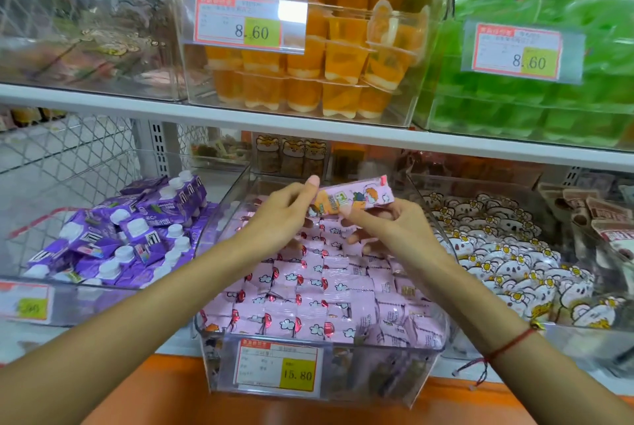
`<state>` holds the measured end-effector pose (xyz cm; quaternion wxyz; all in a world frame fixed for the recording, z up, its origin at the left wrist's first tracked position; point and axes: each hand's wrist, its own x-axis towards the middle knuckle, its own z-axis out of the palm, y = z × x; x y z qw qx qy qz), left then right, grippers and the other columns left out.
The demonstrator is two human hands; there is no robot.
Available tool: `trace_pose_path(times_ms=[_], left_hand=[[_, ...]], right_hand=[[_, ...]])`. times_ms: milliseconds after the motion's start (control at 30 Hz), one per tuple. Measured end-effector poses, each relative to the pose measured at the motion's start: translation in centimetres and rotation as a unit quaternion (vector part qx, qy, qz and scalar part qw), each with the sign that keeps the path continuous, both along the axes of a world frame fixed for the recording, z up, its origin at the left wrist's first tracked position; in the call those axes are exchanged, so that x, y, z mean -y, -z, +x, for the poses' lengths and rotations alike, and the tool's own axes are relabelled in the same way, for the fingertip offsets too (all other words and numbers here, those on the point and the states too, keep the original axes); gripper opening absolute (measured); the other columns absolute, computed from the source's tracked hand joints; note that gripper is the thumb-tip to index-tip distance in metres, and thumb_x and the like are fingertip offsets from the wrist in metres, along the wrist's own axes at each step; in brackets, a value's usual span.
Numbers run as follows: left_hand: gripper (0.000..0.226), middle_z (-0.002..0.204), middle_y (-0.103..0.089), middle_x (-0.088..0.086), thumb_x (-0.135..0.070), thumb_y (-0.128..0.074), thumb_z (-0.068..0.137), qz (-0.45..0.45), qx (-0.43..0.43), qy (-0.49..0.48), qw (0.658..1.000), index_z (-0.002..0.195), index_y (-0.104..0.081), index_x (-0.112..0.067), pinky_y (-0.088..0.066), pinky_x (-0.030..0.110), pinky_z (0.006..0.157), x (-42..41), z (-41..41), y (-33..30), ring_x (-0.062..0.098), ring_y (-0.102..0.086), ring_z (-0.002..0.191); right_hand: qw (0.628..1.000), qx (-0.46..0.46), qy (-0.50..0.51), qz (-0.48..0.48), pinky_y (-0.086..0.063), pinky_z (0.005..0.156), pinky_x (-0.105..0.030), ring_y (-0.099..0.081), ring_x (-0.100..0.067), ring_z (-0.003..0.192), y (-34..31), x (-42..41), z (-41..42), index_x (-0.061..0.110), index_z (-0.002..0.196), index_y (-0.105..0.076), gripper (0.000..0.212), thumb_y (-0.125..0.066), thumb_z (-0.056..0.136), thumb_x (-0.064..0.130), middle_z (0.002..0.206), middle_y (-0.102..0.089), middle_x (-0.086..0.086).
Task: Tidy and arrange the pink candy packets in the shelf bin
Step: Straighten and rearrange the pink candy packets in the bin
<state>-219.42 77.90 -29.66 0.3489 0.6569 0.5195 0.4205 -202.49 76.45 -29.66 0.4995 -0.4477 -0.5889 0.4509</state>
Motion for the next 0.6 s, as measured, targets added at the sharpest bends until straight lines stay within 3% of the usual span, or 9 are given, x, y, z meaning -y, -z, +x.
trace_pose_path(times_ms=[67,133,233,300,367,433,500,533,600], left_hand=[[0.036,0.096,-0.062,-0.008,-0.053,-0.032,0.096,-0.017,0.035,0.031,0.999,0.103,-0.059,-0.031,-0.044,0.021,0.06,-0.1,-0.1,0.1,0.005,-0.062,0.074],[0.042,0.099,-0.067,-0.005,-0.052,-0.035,0.095,-0.034,0.067,0.05,0.996,0.111,-0.063,-0.024,-0.046,0.016,0.052,-0.1,-0.2,0.1,-0.004,-0.064,0.064],[0.047,0.084,-0.07,-0.003,-0.053,-0.036,0.094,-0.028,0.04,0.039,0.998,0.111,-0.066,-0.021,-0.044,0.01,0.049,-0.5,-0.3,0.5,-0.007,-0.06,0.058],[0.044,0.082,-0.067,-0.004,-0.052,-0.036,0.095,-0.016,0.011,0.037,0.999,0.11,-0.064,-0.022,-0.042,0.009,0.051,-0.5,-0.3,0.8,-0.001,-0.059,0.067],[0.038,0.097,-0.063,-0.009,-0.05,-0.037,0.095,0.027,-0.069,0.028,0.997,0.114,-0.058,-0.025,-0.04,0.009,0.061,-0.5,-0.6,1.0,0.004,-0.057,0.088],[0.04,0.118,-0.056,-0.014,-0.048,-0.041,0.095,0.112,-0.21,-0.01,0.971,0.127,-0.05,-0.027,-0.041,0.015,0.077,-0.2,-1.7,1.3,0.004,-0.05,0.107],[0.042,0.134,-0.047,-0.014,-0.042,-0.046,0.095,0.221,-0.332,-0.077,0.914,0.134,-0.044,-0.028,-0.04,0.025,0.089,0.8,-3.5,1.7,0.007,-0.042,0.121],[0.042,0.138,-0.043,-0.013,-0.037,-0.049,0.095,0.257,-0.357,-0.099,0.892,0.136,-0.043,-0.027,-0.039,0.027,0.093,1.4,-4.6,1.9,0.009,-0.039,0.125],[0.046,0.141,-0.04,-0.008,-0.029,-0.052,0.093,0.259,-0.344,-0.116,0.895,0.137,-0.041,-0.024,-0.037,0.029,0.097,2.6,-6.7,2.6,0.013,-0.04,0.125]], right_hand=[[0.999,-0.02,0.005,-0.043,-0.048,0.046,-0.017,-0.066,-0.011,0.058,-0.2,-0.2,0.1,0.011,0.087,-0.069,0.015,-0.073,0.08,0.024,0.08,-0.074,-0.006],[0.998,-0.034,0.009,-0.06,-0.049,0.05,-0.017,-0.068,-0.011,0.063,-0.2,-0.5,0.1,0.011,0.088,-0.069,0.02,-0.073,0.08,0.028,0.082,-0.075,-0.004],[0.996,-0.069,0.021,-0.044,-0.054,0.059,-0.019,-0.07,-0.013,0.072,0.1,-0.8,0.0,0.012,0.098,-0.065,0.021,-0.072,0.082,0.023,0.088,-0.075,-0.002],[0.993,-0.106,0.034,-0.027,-0.056,0.064,-0.019,-0.069,-0.012,0.073,0.1,-1.0,0.0,0.012,0.104,-0.062,0.019,-0.066,0.086,0.02,0.085,-0.073,-0.004],[0.991,-0.103,0.081,-0.004,-0.057,0.069,-0.022,-0.069,-0.014,0.076,0.1,-1.6,0.3,0.01,0.109,-0.058,0.02,-0.061,0.09,0.017,0.09,-0.073,-0.007],[0.984,-0.021,0.177,0.021,-0.057,0.08,-0.033,-0.068,-0.021,0.086,0.2,-2.8,0.7,0.012,0.115,-0.052,0.025,-0.059,0.092,0.018,0.103,-0.069,-0.01],[0.965,0.089,0.24,0.055,-0.055,0.071,-0.032,-0.063,-0.021,0.081,0.2,-4.2,1.1,0.012,0.112,-0.051,0.021,-0.057,0.093,0.017,0.103,-0.065,-0.009],[0.955,0.148,0.247,0.072,-0.052,0.061,-0.028,-0.059,-0.018,0.07,0.2,-5.0,1.2,0.01,0.105,-0.054,0.013,-0.056,0.093,0.016,0.094,-0.065,-0.008],[0.933,0.254,0.234,0.102,-0.049,0.054,-0.026,-0.056,-0.02,0.061,0.2,-6.4,0.9,0.008,0.101,-0.052,0.009,-0.053,0.094,0.013,0.084,-0.065,-0.011]])
